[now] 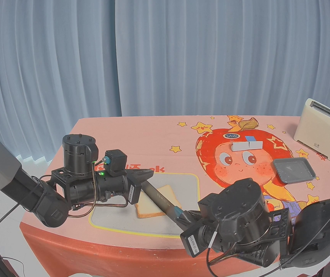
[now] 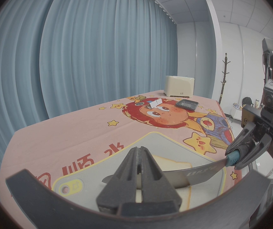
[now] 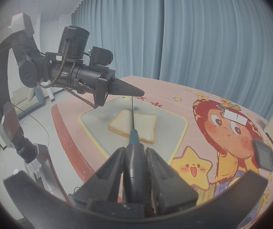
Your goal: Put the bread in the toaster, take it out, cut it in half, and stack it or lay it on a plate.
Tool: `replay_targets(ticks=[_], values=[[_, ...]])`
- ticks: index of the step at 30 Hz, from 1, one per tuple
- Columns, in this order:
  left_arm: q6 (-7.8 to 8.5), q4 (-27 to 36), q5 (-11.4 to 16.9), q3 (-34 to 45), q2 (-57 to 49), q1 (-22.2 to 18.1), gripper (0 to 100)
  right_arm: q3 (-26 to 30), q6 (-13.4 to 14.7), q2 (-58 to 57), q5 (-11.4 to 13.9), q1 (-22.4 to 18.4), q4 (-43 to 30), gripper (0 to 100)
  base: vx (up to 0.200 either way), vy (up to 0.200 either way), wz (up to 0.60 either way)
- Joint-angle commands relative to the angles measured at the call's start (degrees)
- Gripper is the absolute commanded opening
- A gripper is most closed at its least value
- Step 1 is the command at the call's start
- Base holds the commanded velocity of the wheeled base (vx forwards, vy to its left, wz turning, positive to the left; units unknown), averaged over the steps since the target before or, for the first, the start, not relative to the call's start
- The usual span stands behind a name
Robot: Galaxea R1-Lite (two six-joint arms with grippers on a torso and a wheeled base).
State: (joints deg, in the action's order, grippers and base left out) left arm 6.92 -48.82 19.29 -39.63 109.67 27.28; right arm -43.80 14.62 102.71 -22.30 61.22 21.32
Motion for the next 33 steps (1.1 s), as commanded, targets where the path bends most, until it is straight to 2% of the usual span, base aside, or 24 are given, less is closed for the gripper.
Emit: replay_targets(ticks=[1, 17, 33], values=[[0.02, 0.22, 0.05, 1.05, 0.11, 1.28, 0, 0.29, -0.20, -2.33, -0.03, -0.05, -0.32, 0, 0.000, 0.000, 0.00], [0.02, 0.13, -0.04, -1.24, -0.15, -0.65, 0, -0.41, 0.32, 2.24, -0.03, 0.21, 0.74, 0, 0.000, 0.000, 0.00], [0.02, 0.31, -0.04, 0.43, 0.20, 0.49, 0, -0.06, -0.03, -2.42, -0.12, 0.04, 0.48, 0, 0.000, 0.000, 0.00]])
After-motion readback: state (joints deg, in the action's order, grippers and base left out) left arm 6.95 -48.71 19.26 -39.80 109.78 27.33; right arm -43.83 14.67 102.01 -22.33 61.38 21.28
